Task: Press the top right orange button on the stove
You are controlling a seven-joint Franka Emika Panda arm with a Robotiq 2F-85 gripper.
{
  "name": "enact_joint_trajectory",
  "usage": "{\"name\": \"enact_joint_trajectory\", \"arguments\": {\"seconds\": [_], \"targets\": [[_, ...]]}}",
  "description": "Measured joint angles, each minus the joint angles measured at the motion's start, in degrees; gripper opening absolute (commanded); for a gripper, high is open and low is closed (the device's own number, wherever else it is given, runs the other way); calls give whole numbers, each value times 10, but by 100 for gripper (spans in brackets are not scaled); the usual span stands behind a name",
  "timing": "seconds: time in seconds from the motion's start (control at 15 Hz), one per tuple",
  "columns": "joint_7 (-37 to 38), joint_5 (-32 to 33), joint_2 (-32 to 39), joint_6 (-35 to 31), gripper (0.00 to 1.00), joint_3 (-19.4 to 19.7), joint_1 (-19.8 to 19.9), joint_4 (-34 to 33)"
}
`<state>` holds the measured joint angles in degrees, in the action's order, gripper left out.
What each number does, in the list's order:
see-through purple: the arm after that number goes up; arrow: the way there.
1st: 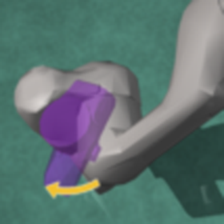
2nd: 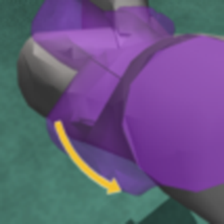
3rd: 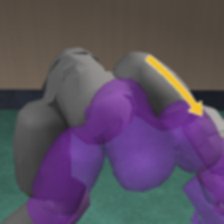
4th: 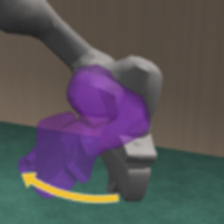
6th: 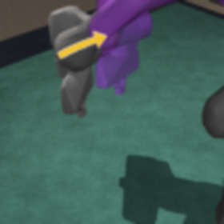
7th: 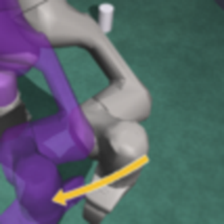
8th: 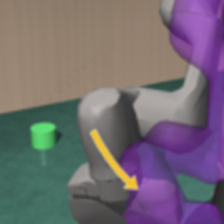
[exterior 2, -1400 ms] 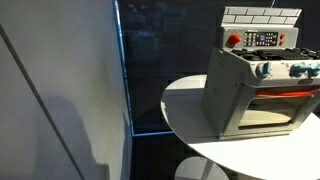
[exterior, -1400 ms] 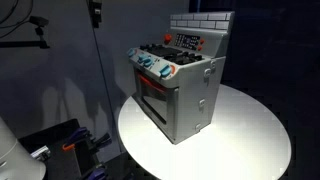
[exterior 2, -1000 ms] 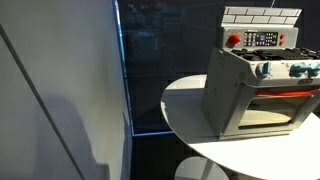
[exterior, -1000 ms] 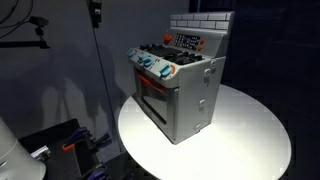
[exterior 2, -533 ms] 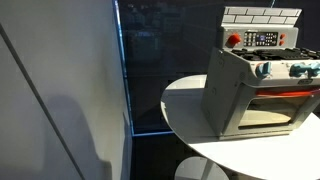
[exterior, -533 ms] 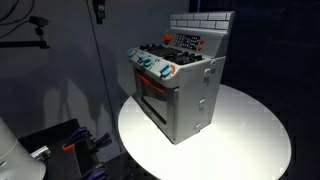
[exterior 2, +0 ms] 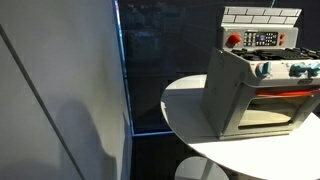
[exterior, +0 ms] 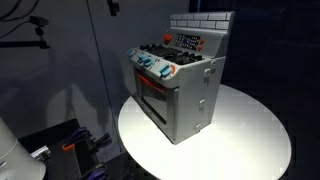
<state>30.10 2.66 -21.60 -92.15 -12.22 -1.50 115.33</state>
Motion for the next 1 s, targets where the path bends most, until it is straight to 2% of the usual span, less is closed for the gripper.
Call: {"name": "enact_joint_trajectory", "arguments": {"seconds": [0.53, 1.0], "targets": [[0, 11, 2, -98, 100, 47, 39, 5], [5, 25, 27, -146, 100, 75, 74, 7]]}}
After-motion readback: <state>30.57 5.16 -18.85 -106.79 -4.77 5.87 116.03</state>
